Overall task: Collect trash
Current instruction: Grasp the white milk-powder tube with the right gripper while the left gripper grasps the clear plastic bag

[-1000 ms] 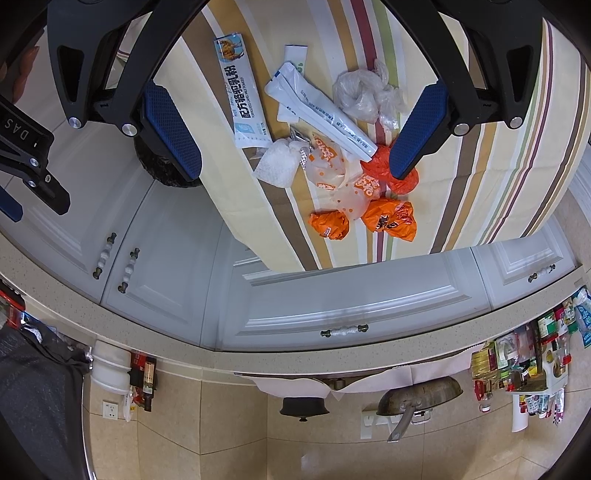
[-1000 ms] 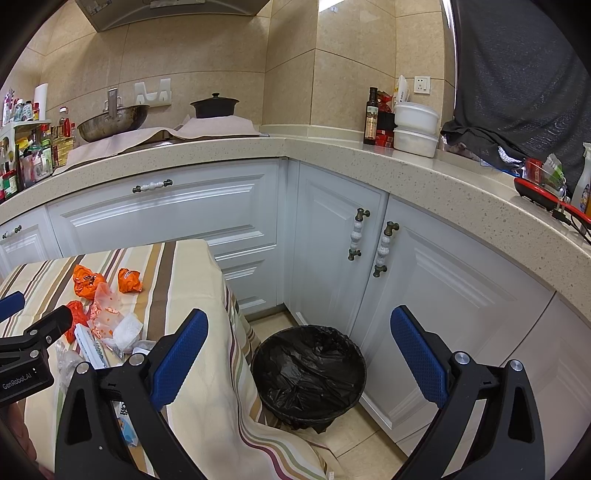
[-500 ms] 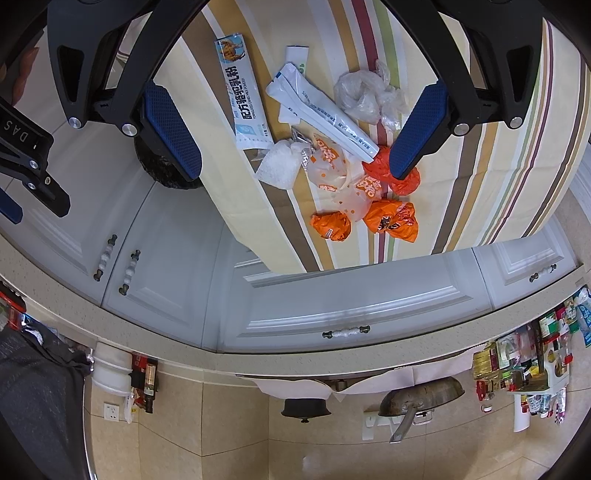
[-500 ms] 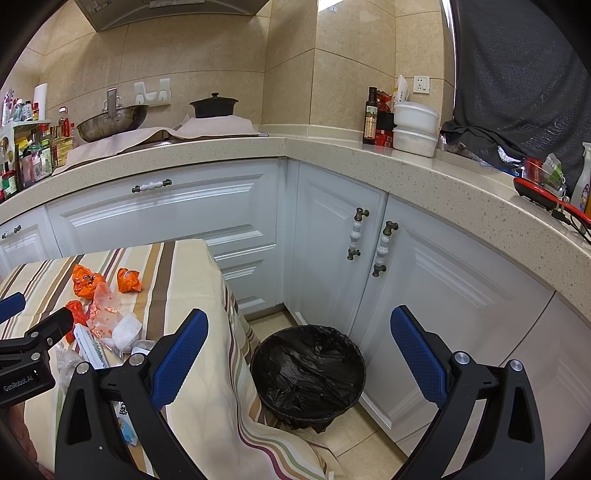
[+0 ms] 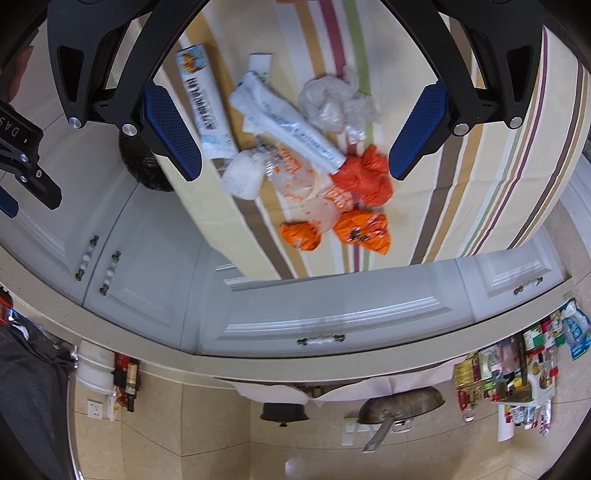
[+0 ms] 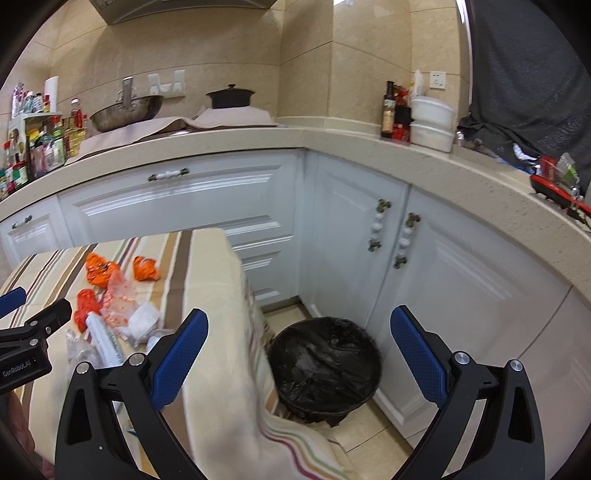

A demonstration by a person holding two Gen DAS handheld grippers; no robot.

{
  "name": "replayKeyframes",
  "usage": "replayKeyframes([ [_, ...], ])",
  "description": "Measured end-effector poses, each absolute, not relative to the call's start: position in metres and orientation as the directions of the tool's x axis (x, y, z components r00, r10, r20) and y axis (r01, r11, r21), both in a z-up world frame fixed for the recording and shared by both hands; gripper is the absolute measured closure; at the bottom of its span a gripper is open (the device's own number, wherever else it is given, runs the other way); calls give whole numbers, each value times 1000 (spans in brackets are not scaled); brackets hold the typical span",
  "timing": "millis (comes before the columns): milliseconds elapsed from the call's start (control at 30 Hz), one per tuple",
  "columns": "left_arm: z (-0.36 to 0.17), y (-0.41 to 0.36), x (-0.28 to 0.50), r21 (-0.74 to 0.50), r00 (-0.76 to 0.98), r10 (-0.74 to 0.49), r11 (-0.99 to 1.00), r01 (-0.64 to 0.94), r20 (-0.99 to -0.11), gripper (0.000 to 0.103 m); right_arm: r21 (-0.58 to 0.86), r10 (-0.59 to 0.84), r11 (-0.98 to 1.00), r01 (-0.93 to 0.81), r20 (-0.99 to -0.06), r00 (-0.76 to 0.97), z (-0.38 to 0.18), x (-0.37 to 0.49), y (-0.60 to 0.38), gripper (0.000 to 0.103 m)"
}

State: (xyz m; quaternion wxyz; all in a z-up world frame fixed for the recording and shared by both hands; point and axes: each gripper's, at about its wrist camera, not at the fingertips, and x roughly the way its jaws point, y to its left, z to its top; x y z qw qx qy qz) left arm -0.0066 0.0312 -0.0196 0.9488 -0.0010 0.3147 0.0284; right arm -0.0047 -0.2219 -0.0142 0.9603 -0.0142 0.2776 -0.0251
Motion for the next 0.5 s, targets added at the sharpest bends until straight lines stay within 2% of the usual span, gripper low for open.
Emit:
replayKeyframes([
  [300, -48, 86, -31, 31, 743, 144, 986, -164, -653, 5, 0, 91, 994, -111, -572, 815, -50, -8, -165, 7],
  [500, -60, 102, -43, 17, 726, 149, 982, -186, -671, 6, 20, 174, 978, -206, -619, 766, -76, -10, -133, 8],
])
